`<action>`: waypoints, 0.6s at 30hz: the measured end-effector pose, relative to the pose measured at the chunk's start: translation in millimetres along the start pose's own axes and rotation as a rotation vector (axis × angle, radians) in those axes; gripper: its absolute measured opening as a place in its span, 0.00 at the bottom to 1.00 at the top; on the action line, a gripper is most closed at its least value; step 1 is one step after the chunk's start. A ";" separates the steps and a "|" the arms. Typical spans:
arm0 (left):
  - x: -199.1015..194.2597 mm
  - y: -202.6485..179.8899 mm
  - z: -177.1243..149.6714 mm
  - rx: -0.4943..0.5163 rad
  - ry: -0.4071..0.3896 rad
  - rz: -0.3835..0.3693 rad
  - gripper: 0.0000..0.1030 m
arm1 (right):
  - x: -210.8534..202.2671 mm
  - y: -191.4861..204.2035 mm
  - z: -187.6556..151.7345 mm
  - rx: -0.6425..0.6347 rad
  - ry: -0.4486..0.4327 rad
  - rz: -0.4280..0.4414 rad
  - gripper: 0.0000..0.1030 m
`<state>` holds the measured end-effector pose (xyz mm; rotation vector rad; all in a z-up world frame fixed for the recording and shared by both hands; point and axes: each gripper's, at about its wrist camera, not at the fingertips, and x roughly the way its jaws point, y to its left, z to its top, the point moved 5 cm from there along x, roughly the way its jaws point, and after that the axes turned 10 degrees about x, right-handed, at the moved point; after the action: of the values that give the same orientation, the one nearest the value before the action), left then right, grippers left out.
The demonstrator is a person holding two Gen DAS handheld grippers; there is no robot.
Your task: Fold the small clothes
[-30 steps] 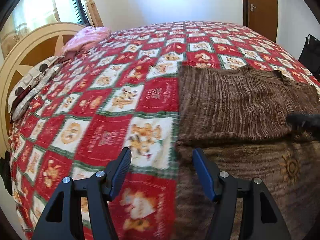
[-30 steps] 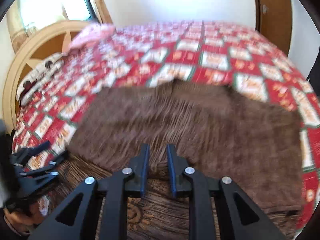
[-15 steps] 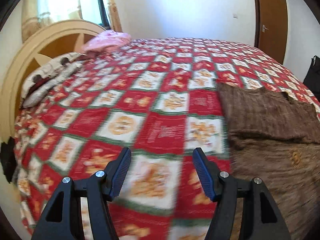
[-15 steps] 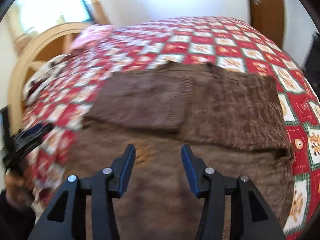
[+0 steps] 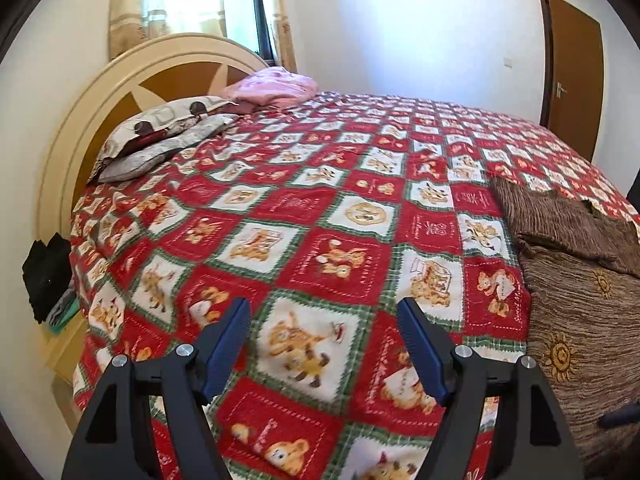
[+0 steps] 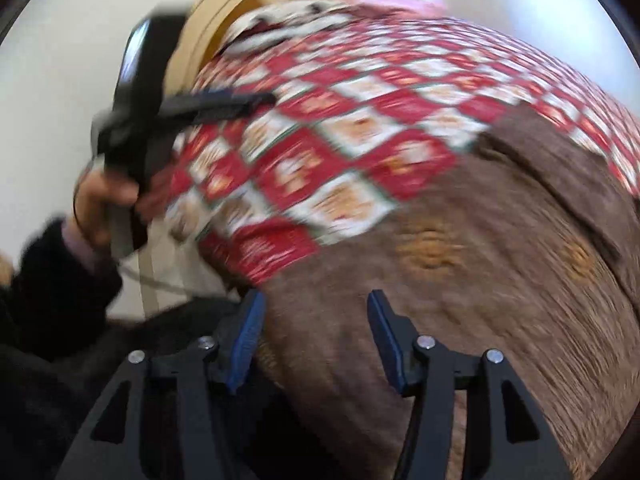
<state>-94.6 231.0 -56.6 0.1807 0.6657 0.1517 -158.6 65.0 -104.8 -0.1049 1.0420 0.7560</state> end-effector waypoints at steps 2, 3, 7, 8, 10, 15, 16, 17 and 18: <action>-5.2 1.1 -2.5 -0.006 -0.016 -0.014 0.74 | 12.1 10.9 -7.3 -0.049 0.027 -0.034 0.56; -7.8 0.2 -2.6 -0.003 -0.027 -0.021 0.74 | 17.8 14.7 -9.9 -0.063 0.041 -0.040 0.56; -15.1 -3.5 0.2 0.022 -0.055 -0.013 0.74 | 36.1 17.9 -18.6 -0.091 0.085 -0.076 0.55; -16.6 -4.1 0.8 0.023 -0.060 -0.013 0.74 | 42.1 17.1 -20.5 -0.105 0.090 -0.113 0.55; -20.2 -5.2 1.9 0.025 -0.073 -0.022 0.74 | 49.1 15.4 -21.4 -0.133 0.095 -0.174 0.52; -25.7 -7.8 2.8 0.048 -0.092 -0.027 0.74 | 42.5 14.2 -20.7 -0.141 0.091 -0.152 0.11; -25.3 -9.3 2.5 0.055 -0.091 -0.031 0.74 | 40.9 12.2 -19.5 -0.127 0.095 -0.140 0.09; -24.5 -11.1 1.9 0.062 -0.090 -0.037 0.74 | 39.7 9.7 -18.4 -0.111 0.097 -0.123 0.09; -24.0 -12.6 1.4 0.068 -0.090 -0.041 0.74 | 36.6 6.0 -16.6 -0.083 0.095 -0.092 0.08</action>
<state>-111.3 213.8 -43.9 0.2375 0.5853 0.0813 -164.3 81.3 -141.5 -0.2605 1.0881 0.7157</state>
